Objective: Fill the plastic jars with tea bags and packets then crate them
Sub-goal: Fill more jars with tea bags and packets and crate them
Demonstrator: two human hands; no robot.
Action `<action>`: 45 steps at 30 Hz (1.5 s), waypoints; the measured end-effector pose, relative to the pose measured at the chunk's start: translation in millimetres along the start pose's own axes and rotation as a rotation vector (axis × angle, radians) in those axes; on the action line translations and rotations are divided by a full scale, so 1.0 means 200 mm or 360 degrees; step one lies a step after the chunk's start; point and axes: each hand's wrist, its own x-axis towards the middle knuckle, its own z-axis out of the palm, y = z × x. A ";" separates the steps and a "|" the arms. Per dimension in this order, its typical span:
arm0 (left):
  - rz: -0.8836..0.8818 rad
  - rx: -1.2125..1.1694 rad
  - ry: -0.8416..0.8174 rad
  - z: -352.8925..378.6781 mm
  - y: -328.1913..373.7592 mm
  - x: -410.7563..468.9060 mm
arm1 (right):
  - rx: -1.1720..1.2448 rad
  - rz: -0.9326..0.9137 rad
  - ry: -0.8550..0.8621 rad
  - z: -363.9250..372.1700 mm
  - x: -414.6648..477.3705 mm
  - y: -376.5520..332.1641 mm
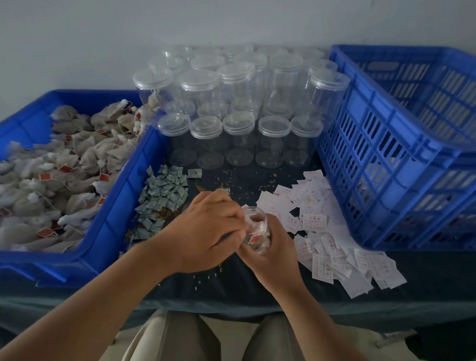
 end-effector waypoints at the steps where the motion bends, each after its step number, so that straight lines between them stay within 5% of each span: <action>1: -0.0037 -0.0020 -0.0024 0.00 0.00 0.00 | 0.0003 -0.0006 -0.0016 0.00 0.00 0.00; 5: -0.0246 -0.0420 0.0342 0.00 -0.03 0.00 | -0.0001 -0.0036 0.0018 0.00 0.00 0.00; 8: -0.0711 -0.0517 0.0655 0.02 -0.17 -0.01 | 0.0028 -0.0010 0.0036 0.00 0.00 0.00; 12: -0.1208 0.0076 -0.0048 0.15 -0.38 -0.09 | 0.0011 -0.0010 0.0040 0.00 0.00 -0.02; 14: -0.1252 0.0064 -0.0035 0.21 -0.41 -0.13 | 0.0022 0.0010 0.0025 0.00 0.00 -0.02; 21: -0.1076 -0.0339 0.0460 0.18 -0.27 -0.08 | 0.0034 0.0007 -0.0045 0.01 0.00 -0.02; 27: -0.0943 -0.1311 0.0281 0.04 -0.02 0.02 | 0.0002 -0.0046 -0.0103 0.00 0.00 0.00; 32: -0.0769 -0.0934 -0.0035 0.03 0.09 0.04 | -0.0133 -0.0049 -0.0108 0.01 0.00 0.02; 36: -0.0737 -0.0457 0.0015 0.10 0.19 0.08 | -0.0239 0.0002 -0.0158 0.03 0.01 0.03; 45: -0.0590 -0.0460 -0.0008 0.12 0.15 0.19 | -0.0079 -0.0037 -0.0178 0.01 0.02 0.02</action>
